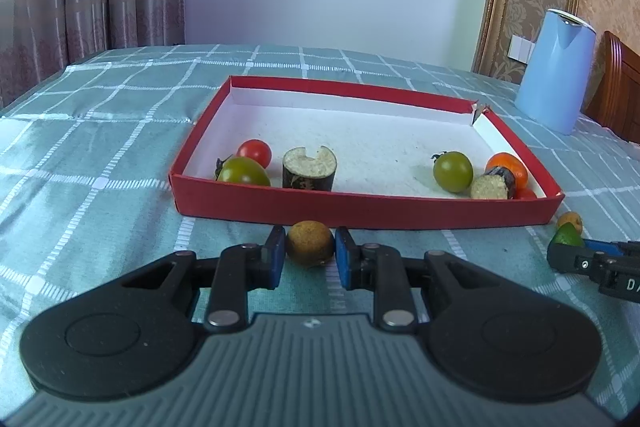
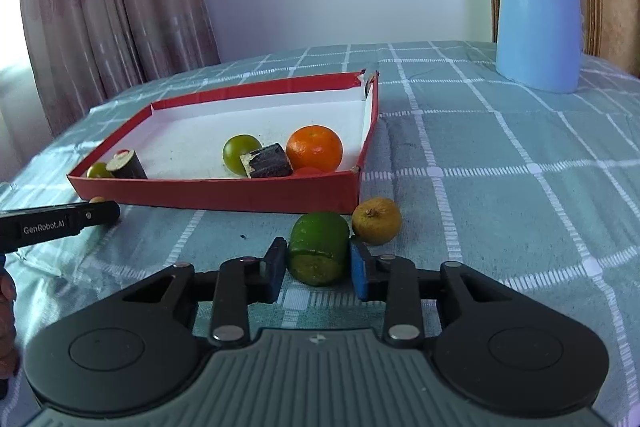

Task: Organize fruits
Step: 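Grasp the green cucumber slice with right and drop it in the box while left holds the kiwi, then lower the brown kiwi into the red box and open the left gripper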

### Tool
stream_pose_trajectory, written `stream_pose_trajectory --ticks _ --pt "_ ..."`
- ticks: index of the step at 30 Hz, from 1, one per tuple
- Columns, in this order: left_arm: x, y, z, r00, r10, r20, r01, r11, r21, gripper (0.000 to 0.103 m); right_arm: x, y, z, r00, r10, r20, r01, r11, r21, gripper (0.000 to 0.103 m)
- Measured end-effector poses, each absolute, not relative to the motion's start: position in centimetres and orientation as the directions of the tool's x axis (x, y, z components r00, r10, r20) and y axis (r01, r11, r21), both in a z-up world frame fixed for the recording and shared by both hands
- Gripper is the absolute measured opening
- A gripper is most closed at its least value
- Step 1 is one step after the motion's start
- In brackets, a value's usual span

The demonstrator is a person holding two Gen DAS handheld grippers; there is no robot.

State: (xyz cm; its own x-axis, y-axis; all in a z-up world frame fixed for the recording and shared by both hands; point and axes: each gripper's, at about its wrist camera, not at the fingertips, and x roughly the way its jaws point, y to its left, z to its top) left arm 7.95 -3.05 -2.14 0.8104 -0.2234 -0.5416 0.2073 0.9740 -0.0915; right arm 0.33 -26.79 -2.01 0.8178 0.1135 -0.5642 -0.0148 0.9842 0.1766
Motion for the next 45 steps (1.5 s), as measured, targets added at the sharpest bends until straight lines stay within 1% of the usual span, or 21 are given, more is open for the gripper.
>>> stream_pose_trajectory --ticks 8,12,14,17,19,21,23,24,31,33,34,35,37,39,41,43,45 --pt "7.3 -2.8 -2.0 0.819 -0.218 -0.530 0.198 0.975 -0.095 0.024 -1.3 -27.1 -1.4 0.835 0.166 -0.525 -0.061 0.975 0.211 0.031" --pt "7.1 -2.5 -2.0 0.820 -0.208 -0.534 0.183 0.978 -0.100 0.024 -2.4 -26.5 -0.1 0.858 0.190 -0.477 -0.100 0.973 0.207 0.031" --pt "7.3 -2.3 -2.0 0.815 -0.207 -0.541 0.175 0.978 -0.111 0.024 -2.4 -25.6 1.2 0.870 0.210 -0.446 -0.140 0.973 0.185 0.031" --pt "7.2 -2.2 -2.0 0.818 -0.206 -0.536 0.171 0.979 -0.115 0.024 -0.6 -23.8 3.2 0.879 0.216 -0.424 -0.182 0.976 0.119 0.031" --pt "7.4 -2.1 -2.0 0.815 -0.208 -0.540 0.169 0.978 -0.121 0.024 1.3 -22.7 3.9 0.872 0.212 -0.441 -0.193 0.977 0.087 0.031" --pt "7.5 -1.9 -2.1 0.813 -0.207 -0.544 0.161 0.978 -0.130 0.024 3.2 -21.5 4.1 0.853 0.238 -0.464 -0.230 0.970 0.076 0.031" --pt "7.4 -1.8 -2.1 0.814 -0.214 -0.541 0.163 0.977 -0.141 0.024 4.8 -20.1 3.7 0.848 0.209 -0.487 -0.231 0.973 0.015 0.031" --pt "7.4 -1.7 -2.1 0.813 -0.215 -0.540 0.163 0.976 -0.143 0.024 5.4 -19.6 3.4 0.844 0.203 -0.497 -0.230 0.973 0.007 0.031" --pt "7.5 -1.7 -2.1 0.810 -0.224 -0.542 0.169 0.974 -0.149 0.024 7.5 -19.3 1.5 0.819 0.187 -0.543 -0.210 0.977 0.019 0.032" --pt "7.5 -1.7 -2.1 0.809 -0.224 -0.543 0.168 0.974 -0.151 0.024 6.9 -20.2 1.4 0.825 0.204 -0.526 -0.206 0.977 0.055 0.032" --pt "7.5 -1.7 -2.1 0.809 -0.223 -0.544 0.167 0.974 -0.150 0.024 6.5 -20.8 1.4 0.827 0.217 -0.518 -0.204 0.976 0.083 0.033" --pt "7.5 -1.7 -2.1 0.810 -0.221 -0.544 0.166 0.975 -0.148 0.024 6.1 -21.5 1.4 0.830 0.229 -0.509 -0.199 0.973 0.114 0.041" --pt "7.5 -1.8 -2.2 0.809 -0.216 -0.547 0.165 0.976 -0.141 0.024 5.5 -22.7 1.6 0.846 0.226 -0.483 -0.179 0.974 0.142 0.052" --pt "7.4 -1.7 -2.1 0.814 -0.212 -0.540 0.157 0.977 -0.146 0.024 4.2 -24.0 2.0 0.870 0.196 -0.451 -0.146 0.979 0.145 0.052" --pt "7.5 -1.7 -2.2 0.811 -0.214 -0.544 0.157 0.976 -0.149 0.024 2.7 -25.3 2.1 0.880 0.212 -0.426 -0.142 0.972 0.190 0.053" --pt "7.5 -1.8 -2.2 0.812 -0.206 -0.546 0.153 0.978 -0.142 0.024 1.1 -26.1 1.6 0.876 0.241 -0.418 -0.157 0.961 0.226 0.053" --pt "7.5 -1.7 -2.1 0.815 -0.206 -0.542 0.153 0.978 -0.141 0.024 -0.7 -26.4 0.7 0.885 0.226 -0.408 -0.143 0.964 0.224 0.055"
